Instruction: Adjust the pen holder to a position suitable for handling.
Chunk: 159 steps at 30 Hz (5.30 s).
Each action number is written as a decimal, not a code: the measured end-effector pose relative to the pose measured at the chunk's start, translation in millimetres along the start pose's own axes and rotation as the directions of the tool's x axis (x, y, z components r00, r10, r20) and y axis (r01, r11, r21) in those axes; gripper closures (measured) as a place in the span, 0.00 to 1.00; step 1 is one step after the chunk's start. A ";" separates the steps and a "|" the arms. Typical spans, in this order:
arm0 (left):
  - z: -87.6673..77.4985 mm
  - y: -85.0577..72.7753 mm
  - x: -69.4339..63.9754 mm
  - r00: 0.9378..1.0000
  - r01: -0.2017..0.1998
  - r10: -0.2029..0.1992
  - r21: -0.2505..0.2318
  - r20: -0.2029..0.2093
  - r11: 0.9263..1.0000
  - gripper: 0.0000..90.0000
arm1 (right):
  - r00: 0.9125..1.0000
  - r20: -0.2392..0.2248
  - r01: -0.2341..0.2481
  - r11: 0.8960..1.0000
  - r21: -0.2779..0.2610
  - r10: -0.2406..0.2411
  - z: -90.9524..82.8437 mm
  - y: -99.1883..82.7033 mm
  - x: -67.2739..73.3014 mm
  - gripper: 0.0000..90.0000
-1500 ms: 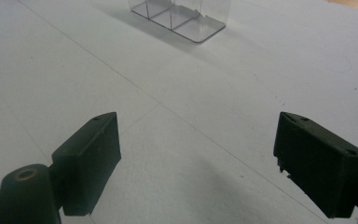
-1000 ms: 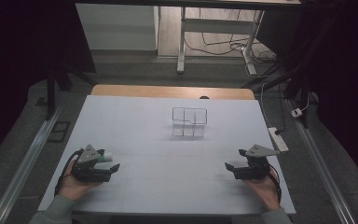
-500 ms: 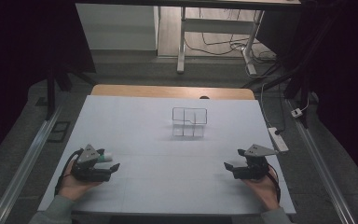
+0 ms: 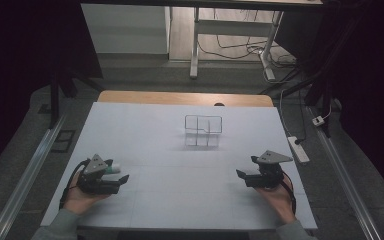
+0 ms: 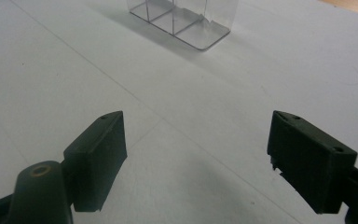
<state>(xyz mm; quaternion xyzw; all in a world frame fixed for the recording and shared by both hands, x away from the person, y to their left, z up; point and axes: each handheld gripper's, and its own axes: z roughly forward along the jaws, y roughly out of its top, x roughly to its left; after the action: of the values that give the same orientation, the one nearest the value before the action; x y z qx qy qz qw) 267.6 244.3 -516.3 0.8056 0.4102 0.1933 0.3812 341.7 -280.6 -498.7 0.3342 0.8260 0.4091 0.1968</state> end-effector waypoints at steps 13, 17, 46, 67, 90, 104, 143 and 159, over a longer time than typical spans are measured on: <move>0.0 -0.2 0.6 1.000 0.000 0.000 0.000 0.004 1.000 0.18 | 0.999 0.016 -0.041 0.999 0.007 0.040 22.7 20.8 -5.2 0.26; 0.5 -0.3 0.8 1.000 -0.001 0.001 0.002 0.007 1.000 0.18 | 0.999 0.020 -0.047 0.999 0.010 0.047 27.0 23.1 -7.0 0.26; 3.6 -1.4 -0.2 1.000 -0.010 0.010 0.018 0.017 1.000 0.19 | 0.993 0.048 -0.112 0.992 0.061 0.110 71.3 50.0 -35.4 0.64; 3.6 -2.2 -1.0 1.000 -0.011 0.011 0.016 0.015 1.000 0.19 | 0.994 0.033 -0.103 0.994 0.042 0.102 96.8 66.8 -36.6 1.00; 5.4 -2.6 -2.7 0.999 -0.029 0.028 0.025 0.017 0.999 0.19 | 0.996 0.022 -0.086 0.992 0.092 0.085 117.3 73.8 -33.7 1.00; 5.1 -2.6 -4.2 0.999 -0.039 0.039 0.020 0.013 0.999 0.19 | 0.996 0.017 -0.089 0.992 0.088 0.088 122.1 75.8 -30.2 1.00; 7.5 -2.8 -7.5 0.998 -0.059 0.058 0.042 0.024 0.997 0.19 | 0.997 -0.041 -0.059 0.994 0.087 0.063 148.3 94.4 -4.7 1.00; 8.0 -3.0 -8.4 0.998 -0.062 0.061 0.047 0.026 0.997 0.19 | 0.997 -0.043 -0.060 0.995 0.081 0.064 155.1 98.0 -2.7 1.00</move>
<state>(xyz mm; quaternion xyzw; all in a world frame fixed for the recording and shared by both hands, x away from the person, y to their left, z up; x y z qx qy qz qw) 266.1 235.0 -523.7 0.8290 0.3851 0.1851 0.3608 474.7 -154.9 -510.6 0.3578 0.8351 0.3893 0.1516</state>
